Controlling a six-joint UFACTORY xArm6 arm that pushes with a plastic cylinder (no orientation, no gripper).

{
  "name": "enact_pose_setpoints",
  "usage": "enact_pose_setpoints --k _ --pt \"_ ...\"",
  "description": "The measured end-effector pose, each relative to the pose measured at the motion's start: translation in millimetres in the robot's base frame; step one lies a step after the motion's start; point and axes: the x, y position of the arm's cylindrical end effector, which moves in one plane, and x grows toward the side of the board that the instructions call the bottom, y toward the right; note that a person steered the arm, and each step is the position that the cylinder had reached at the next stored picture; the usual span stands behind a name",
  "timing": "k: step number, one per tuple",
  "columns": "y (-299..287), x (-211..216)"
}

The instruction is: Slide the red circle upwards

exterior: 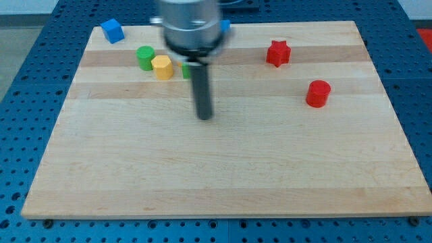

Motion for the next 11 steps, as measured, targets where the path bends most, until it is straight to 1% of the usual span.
enact_pose_setpoints --k 2,3,4,5,6,7,8,10,11 --pt "135.7 0.0" --pt "183.8 0.0" --pt "208.2 -11.2" --pt "195.5 -16.2" --pt "187.1 -5.3" --pt "166.8 1.1" --pt "150.4 -8.6" --pt "162.4 -18.2" --pt "150.8 -42.4"
